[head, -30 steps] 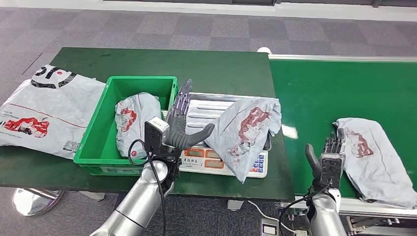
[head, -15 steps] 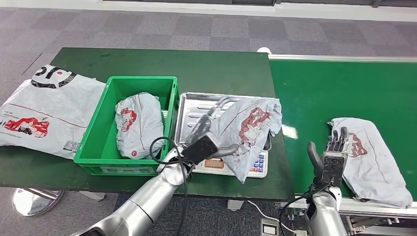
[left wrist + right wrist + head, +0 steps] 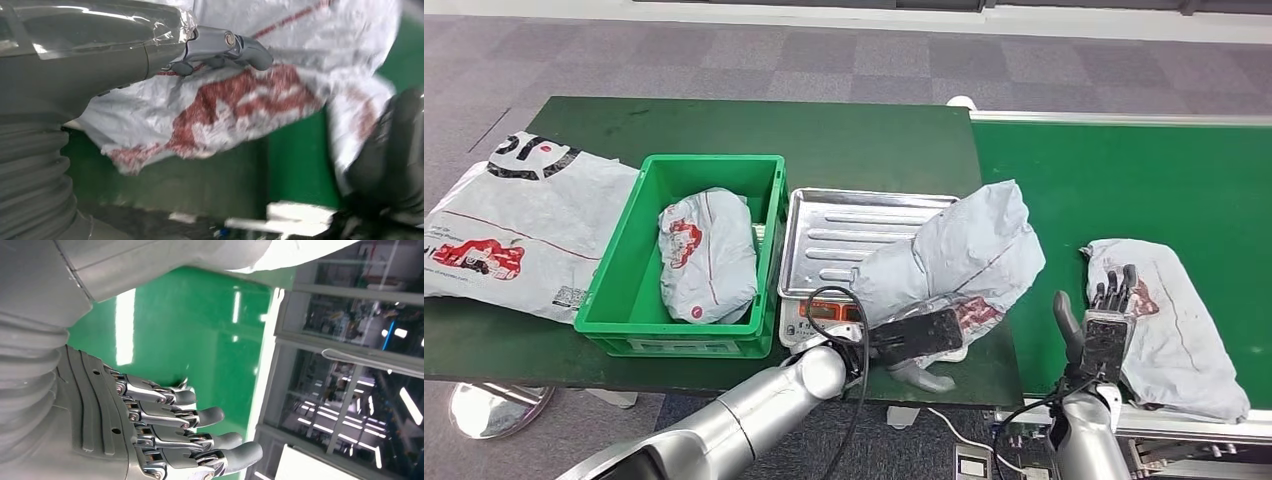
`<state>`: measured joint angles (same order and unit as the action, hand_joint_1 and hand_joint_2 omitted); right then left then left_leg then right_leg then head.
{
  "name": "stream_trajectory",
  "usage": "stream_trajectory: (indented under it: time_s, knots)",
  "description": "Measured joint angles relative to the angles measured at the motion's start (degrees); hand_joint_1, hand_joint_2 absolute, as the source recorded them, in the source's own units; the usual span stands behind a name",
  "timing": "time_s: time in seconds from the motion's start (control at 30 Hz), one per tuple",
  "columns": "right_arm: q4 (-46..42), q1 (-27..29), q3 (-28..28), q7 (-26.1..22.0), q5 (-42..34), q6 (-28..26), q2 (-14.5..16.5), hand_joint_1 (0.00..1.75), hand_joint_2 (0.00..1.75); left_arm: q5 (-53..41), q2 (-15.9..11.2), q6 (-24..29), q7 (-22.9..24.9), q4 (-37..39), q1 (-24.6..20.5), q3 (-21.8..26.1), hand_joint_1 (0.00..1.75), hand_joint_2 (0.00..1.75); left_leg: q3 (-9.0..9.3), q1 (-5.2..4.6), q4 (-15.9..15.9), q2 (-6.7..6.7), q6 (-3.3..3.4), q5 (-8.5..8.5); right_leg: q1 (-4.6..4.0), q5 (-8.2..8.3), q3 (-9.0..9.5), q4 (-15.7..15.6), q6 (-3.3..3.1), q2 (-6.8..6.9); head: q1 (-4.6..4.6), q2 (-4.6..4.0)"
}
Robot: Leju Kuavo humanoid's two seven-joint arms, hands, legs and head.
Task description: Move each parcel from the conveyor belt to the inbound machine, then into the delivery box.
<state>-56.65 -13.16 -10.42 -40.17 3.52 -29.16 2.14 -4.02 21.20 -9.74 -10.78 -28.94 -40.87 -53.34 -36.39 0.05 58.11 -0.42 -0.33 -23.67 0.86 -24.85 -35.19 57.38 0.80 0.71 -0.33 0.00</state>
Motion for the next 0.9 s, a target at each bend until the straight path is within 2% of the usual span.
stream_trajectory:
  time_s: [0.07,0.17,0.4,0.43,0.53,0.57,0.73,0.9]
  knots:
    - [-0.01,0.22,-0.66,0.00,0.13,-0.24,0.01,0.00,1.75,0.84,0.00,-0.66,2.53,0.37,-0.77,-4.00,0.00,1.75,0.02,0.00,0.00,0.00,0.03,-0.02,0.00,0.00,0.04,0.00,0.01,0.01,0.00,0.00]
    - [-0.01,0.40,-1.16,0.00,0.21,-0.44,0.02,0.00,1.75,1.08,0.00,-1.17,3.90,0.76,-1.19,-8.06,0.00,1.75,0.05,0.00,0.00,0.02,0.03,-0.03,0.00,0.00,0.05,0.00,0.00,-0.01,0.00,0.00]
    - [-0.01,0.81,-1.85,0.00,0.30,-0.51,0.03,0.00,1.75,0.85,0.00,-1.00,4.83,1.36,-1.47,-11.60,0.00,1.75,0.10,0.00,0.00,0.04,0.03,-0.01,-0.01,0.01,0.09,0.00,0.00,-0.02,0.00,0.00]
    - [-0.01,0.91,-1.98,0.00,0.33,-0.55,0.03,0.00,1.75,0.33,0.00,-0.14,6.53,1.44,-1.60,-12.08,0.07,1.75,0.10,0.00,0.00,0.04,0.03,-0.01,-0.01,0.01,0.09,0.00,0.00,-0.02,0.00,0.00]
    - [-0.18,1.42,-2.47,0.00,0.59,-0.42,0.07,0.00,1.75,-2.10,0.10,4.95,14.32,1.76,-2.09,-14.57,1.37,1.75,0.13,0.00,0.00,0.04,0.03,-0.02,0.00,0.01,0.13,0.00,0.00,-0.02,0.00,0.00]
    - [-0.29,1.65,-2.68,0.00,0.75,-0.21,0.11,0.00,1.75,-2.56,0.15,6.80,15.58,1.92,-2.16,-15.36,1.73,1.75,0.14,0.00,0.00,0.05,0.02,-0.04,0.00,0.01,0.14,0.00,0.00,-0.04,0.00,0.00]
    - [-0.76,2.50,-3.20,0.00,1.79,0.56,0.39,0.00,1.75,-3.05,0.26,14.82,14.80,3.04,-2.46,-16.67,1.73,1.75,0.25,0.00,-0.01,0.29,0.03,-0.12,-0.01,0.05,0.13,0.00,-0.05,-0.25,0.00,0.00]
    - [-1.07,2.87,-3.91,0.00,1.94,0.63,0.72,0.00,1.75,-3.09,0.28,15.86,14.69,3.90,-2.93,-17.06,1.73,1.75,0.31,0.01,-0.02,0.32,-0.02,-0.03,-0.02,0.10,0.17,0.02,-0.09,-0.25,0.00,0.00]
